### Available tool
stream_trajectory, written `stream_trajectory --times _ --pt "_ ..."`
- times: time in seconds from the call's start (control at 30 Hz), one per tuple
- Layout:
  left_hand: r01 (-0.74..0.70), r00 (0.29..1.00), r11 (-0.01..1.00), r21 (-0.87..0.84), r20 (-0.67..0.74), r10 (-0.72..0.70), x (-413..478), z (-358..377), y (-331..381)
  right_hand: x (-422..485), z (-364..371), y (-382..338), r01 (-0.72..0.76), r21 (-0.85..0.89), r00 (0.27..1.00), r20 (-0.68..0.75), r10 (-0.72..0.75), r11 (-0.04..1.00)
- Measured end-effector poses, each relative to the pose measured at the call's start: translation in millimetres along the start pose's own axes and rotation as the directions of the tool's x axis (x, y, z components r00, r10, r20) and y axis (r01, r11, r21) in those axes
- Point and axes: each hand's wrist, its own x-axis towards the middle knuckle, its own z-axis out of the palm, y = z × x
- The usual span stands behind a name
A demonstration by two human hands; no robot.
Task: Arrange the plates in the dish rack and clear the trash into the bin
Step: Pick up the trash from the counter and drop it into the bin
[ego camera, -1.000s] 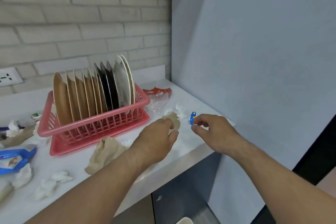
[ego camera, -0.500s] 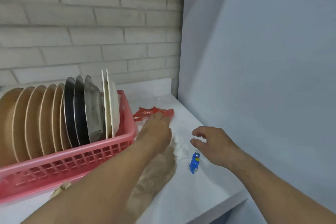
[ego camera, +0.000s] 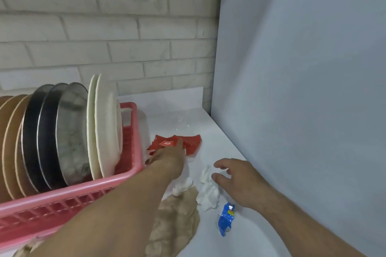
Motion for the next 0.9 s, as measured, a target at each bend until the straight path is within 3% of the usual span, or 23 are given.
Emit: stream_trajectory --times 0.1,0.2,0.27,0.3,0.37,0.47,0.57,0.67,0.83,0.9 --pt "-0.039 0.998 0.992 -0.122 -0.049 0.033 7.9 2.7 -2.9 6.2 1.1 3.3 0.019 0.016 1.000 -0.016 -0.019 1.000" --pt "0.026 0.993 0.992 -0.123 -0.113 -0.040 11.5 -2.7 -4.1 9.8 -2.6 4.5 0.048 0.031 0.998 -0.043 -0.047 0.998" --pt "-0.061 0.971 0.979 -0.195 -0.238 0.013 8.6 -10.2 -5.1 12.3 -8.5 1.6 0.061 0.064 0.996 -0.069 -0.056 0.996" --pt "-0.111 0.954 0.983 -0.146 -0.292 0.065 9.0 -14.2 -4.4 13.8 -11.8 -1.1 0.073 0.088 0.994 -0.088 -0.065 0.993" --pt "-0.177 0.945 0.971 -0.161 -0.303 0.122 -1.6 -29.4 0.6 17.9 -18.5 -6.8 0.091 0.162 0.989 -0.132 -0.070 0.983" --pt "-0.374 0.877 0.849 -0.374 -0.439 0.193 -32.6 -43.3 10.5 27.6 -26.4 -15.8 0.061 0.323 0.983 -0.181 -0.002 0.944" --pt "-0.489 0.815 0.753 -0.441 -0.539 0.213 -61.8 -49.8 12.4 34.5 -23.7 -24.6 -0.006 0.571 0.989 -0.116 0.088 0.821" --pt "-0.505 0.823 0.646 -0.573 -0.546 0.158 -79.9 -51.3 13.0 26.6 -15.8 -39.8 -0.069 0.803 0.997 0.033 0.072 0.592" --pt "-0.464 0.863 0.370 -0.805 -0.506 -0.019 -86.6 -36.1 13.6 15.5 5.4 -54.0 -0.095 0.928 0.995 0.100 0.003 0.362" --pt "-0.437 0.881 0.264 -0.860 -0.468 -0.065 -86.4 -30.2 14.3 12.0 10.9 -59.5 -0.095 0.943 0.992 0.116 -0.048 0.319"
